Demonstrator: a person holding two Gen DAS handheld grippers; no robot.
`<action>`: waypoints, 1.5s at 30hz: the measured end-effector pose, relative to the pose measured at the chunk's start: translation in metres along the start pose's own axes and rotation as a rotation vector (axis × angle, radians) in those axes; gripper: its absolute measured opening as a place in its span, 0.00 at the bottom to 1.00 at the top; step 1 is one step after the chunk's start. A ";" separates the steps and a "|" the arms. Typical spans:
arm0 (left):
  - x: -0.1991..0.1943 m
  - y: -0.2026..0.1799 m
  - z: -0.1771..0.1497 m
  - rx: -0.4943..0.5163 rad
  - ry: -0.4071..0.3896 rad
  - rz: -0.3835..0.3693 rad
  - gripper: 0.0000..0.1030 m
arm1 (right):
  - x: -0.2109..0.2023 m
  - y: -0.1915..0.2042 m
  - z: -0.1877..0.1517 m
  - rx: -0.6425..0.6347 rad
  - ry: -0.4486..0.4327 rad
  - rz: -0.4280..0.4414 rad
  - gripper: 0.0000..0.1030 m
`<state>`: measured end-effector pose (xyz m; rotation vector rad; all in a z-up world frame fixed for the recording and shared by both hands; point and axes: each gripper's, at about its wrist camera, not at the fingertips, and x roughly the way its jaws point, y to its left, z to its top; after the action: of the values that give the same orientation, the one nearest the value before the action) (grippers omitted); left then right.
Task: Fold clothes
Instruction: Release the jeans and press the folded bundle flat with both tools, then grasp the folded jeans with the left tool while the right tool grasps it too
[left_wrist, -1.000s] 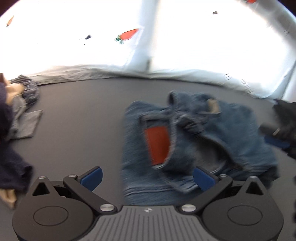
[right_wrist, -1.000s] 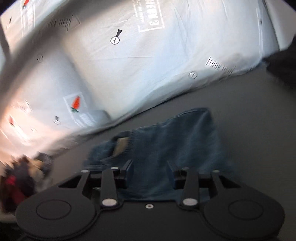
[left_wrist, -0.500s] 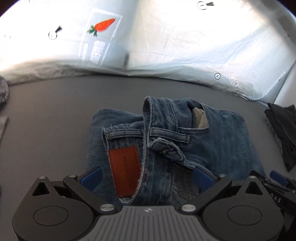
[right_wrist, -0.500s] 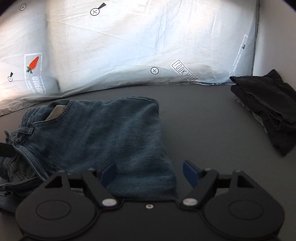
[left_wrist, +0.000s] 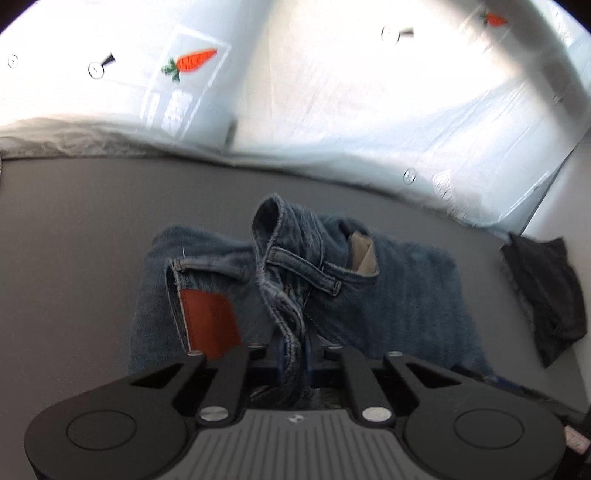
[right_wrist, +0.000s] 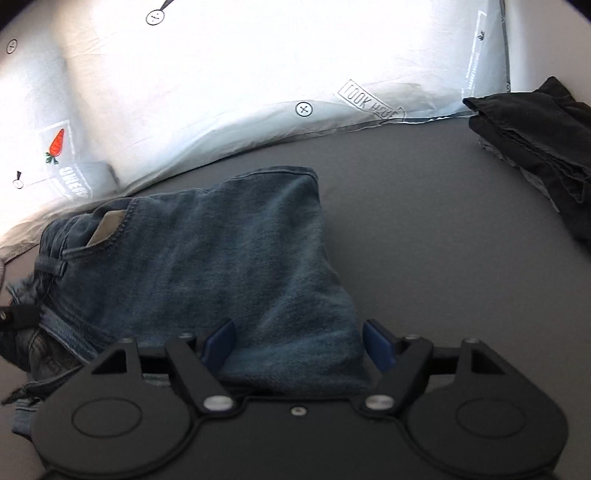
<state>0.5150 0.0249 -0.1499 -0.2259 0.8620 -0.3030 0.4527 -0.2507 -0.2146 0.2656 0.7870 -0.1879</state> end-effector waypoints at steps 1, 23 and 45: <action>-0.010 -0.001 0.002 -0.001 -0.024 0.000 0.10 | -0.005 0.001 0.001 -0.005 -0.004 0.009 0.73; -0.002 0.091 -0.048 -0.153 0.078 0.148 0.68 | -0.016 0.011 0.007 -0.075 0.062 0.059 0.91; 0.007 0.089 -0.054 -0.262 0.059 0.016 0.38 | 0.042 -0.004 0.043 0.052 0.227 0.309 0.21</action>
<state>0.4931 0.1018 -0.2173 -0.4549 0.9614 -0.1812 0.5094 -0.2707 -0.2163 0.4593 0.9551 0.1156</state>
